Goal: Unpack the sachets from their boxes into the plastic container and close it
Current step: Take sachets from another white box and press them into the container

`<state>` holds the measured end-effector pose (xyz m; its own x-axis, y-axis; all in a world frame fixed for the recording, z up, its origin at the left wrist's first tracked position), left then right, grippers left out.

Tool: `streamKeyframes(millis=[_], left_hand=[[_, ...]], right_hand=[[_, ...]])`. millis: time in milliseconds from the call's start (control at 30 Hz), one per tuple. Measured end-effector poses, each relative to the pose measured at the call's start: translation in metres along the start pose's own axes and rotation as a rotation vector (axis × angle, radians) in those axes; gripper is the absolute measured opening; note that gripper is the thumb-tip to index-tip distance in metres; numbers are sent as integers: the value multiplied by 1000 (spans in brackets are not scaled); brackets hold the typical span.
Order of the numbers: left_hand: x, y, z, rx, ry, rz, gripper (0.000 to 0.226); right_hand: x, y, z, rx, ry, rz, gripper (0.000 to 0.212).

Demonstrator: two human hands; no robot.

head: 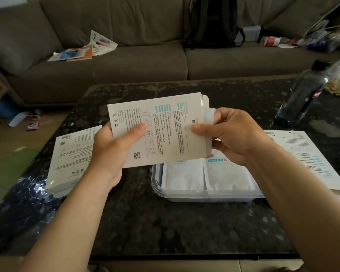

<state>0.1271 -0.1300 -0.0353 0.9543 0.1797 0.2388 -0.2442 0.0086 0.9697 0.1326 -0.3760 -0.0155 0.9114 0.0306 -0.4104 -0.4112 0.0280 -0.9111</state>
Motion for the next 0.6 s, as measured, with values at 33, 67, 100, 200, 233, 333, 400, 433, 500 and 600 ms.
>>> streamKeyframes(millis=[33, 67, 100, 200, 233, 333, 400, 433, 500, 600], left_hand=[[0, -1, 0, -4, 4, -7, 42], [0, -1, 0, -7, 7, -13, 41], [1, -2, -1, -6, 9, -18, 37], [2, -4, -6, 13, 29, -29, 25], [3, -4, -7, 22, 34, -32, 25], [4, -3, -12, 35, 51, -32, 27], [5, -3, -15, 29, 73, -37, 27], [6, -3, -16, 24, 84, -40, 27], [6, -4, -19, 15, 107, -47, 27], [8, -6, -25, 13, 153, -64, 25]], right_hand=[[0, 0, 0, 6, 4, -2, 28], [1, 0, 0, 6, 4, 0, 31], [1, 0, 1, 5, -2, 3, 35], [1, -1, 1, 18, -24, 0, 48], [1, -2, -1, 20, -19, -4, 47], [1, -7, -12, 7, 22, -18, 42], [-1, -12, -20, -6, 55, -28, 36], [-2, -14, -24, -10, 75, -37, 34], [-5, -19, -31, -17, 128, -59, 32], [-8, -25, -43, 13, 203, -93, 23]])
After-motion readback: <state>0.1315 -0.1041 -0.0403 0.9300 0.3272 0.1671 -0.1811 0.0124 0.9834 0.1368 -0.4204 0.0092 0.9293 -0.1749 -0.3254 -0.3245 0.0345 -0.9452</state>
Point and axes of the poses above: each hand's wrist, its own x-axis towards the middle knuckle, its own z-axis out of the palm, y = z × x, the point moved 8 cm from there along x, towards the middle knuckle, and after that the axes turned 12 degrees about z, right-handed, at the moved point
